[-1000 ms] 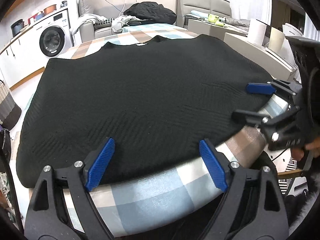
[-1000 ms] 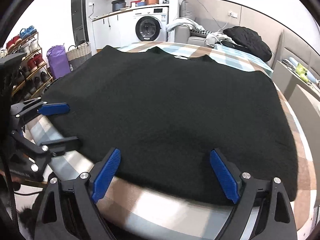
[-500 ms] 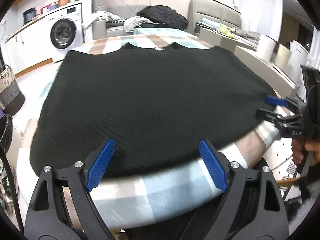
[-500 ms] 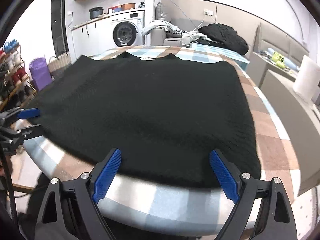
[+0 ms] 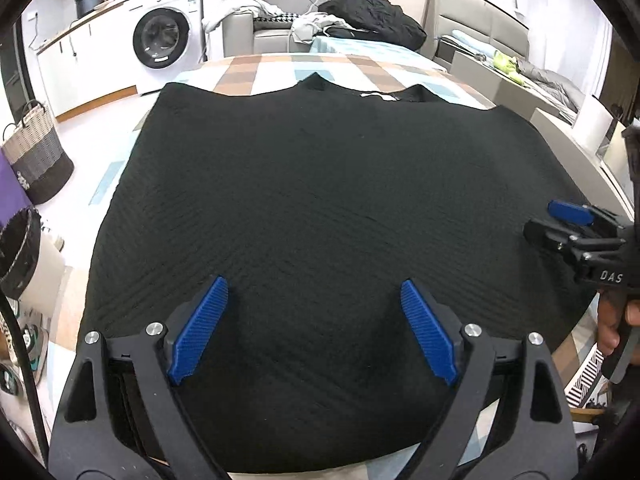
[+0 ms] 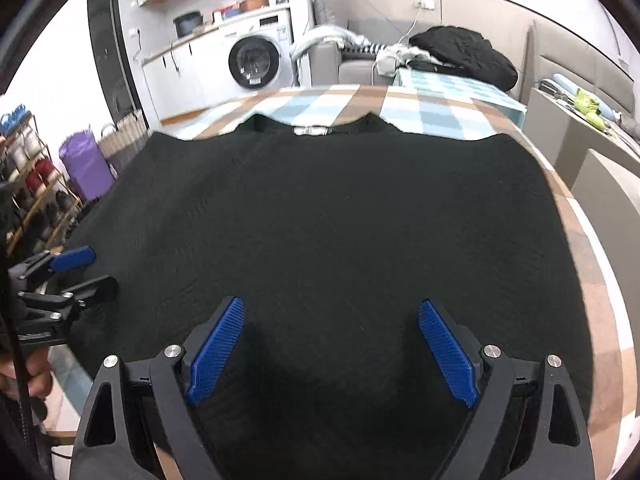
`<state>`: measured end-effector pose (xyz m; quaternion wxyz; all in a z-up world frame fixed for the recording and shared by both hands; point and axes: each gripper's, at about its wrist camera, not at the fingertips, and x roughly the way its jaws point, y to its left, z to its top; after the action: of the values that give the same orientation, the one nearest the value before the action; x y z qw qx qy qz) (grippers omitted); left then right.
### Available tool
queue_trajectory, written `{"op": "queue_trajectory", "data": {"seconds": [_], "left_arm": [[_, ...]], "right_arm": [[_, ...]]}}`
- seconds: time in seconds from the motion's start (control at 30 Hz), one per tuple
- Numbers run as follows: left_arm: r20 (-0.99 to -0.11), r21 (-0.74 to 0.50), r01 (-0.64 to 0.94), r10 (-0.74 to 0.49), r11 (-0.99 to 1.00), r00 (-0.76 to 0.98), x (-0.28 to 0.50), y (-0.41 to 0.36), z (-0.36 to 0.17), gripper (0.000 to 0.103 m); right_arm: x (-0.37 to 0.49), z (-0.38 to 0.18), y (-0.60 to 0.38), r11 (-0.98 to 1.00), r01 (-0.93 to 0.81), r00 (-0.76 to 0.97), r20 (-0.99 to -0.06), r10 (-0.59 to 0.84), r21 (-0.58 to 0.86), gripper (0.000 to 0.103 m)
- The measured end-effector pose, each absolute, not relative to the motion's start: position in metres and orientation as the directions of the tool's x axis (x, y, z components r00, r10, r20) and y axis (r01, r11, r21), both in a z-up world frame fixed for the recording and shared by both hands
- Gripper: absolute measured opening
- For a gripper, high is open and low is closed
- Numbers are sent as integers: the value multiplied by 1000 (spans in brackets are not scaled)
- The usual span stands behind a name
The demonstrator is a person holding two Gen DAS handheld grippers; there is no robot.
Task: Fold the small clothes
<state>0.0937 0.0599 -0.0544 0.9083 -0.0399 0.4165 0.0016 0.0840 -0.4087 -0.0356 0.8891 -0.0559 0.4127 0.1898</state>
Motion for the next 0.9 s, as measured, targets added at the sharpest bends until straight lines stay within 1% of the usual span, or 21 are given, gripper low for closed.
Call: {"op": "queue_trajectory", "data": {"seconds": [0.13,0.23,0.33,0.43,0.5,0.6,0.63,0.73,0.77,0.8,0.83,0.9], "left_arm": [[-759,-68,-66,-8,996,651,90,69,-55,88],[-762,-65,-73,-2,995,648,89,71,-54,88],[-765,-60,-69,-1,996,644,90,69,-52,88],[-758,-66,-44,-21,997,652,96,65,-48,88],[-753,-69,-33,-30,997,657,105,60,-43,88],[-768,-77,-4,-56,997,638,127,51,-40,88],[-771,-69,-2,-53,998,635,134,49,-40,88],[-791,8,-52,38,999,610,146,47,-48,89],[-789,-20,-60,21,998,614,142,52,-51,89],[-783,-51,-69,3,996,622,138,58,-51,89],[-782,-61,-77,0,995,623,135,62,-52,90],[-783,-48,-90,18,995,621,123,69,-50,89]], "right_arm": [[81,-39,-419,930,-366,585,-778,231,1,89],[76,-36,-441,942,-336,586,-778,226,20,89],[78,-35,-460,967,-249,617,-778,117,-52,89],[78,-28,-473,968,-249,615,-769,176,22,89],[81,-23,-472,967,-250,615,-764,193,42,89],[90,-18,-450,953,-300,598,-770,221,40,89],[92,-18,-443,948,-316,592,-774,225,34,89],[108,-27,-422,922,-381,539,-796,277,63,89],[111,-31,-421,921,-383,524,-806,275,66,89],[110,-32,-423,926,-376,544,-802,245,29,89],[109,-32,-425,931,-364,554,-803,221,5,89],[105,-30,-441,944,-330,554,-804,217,27,89]]}}
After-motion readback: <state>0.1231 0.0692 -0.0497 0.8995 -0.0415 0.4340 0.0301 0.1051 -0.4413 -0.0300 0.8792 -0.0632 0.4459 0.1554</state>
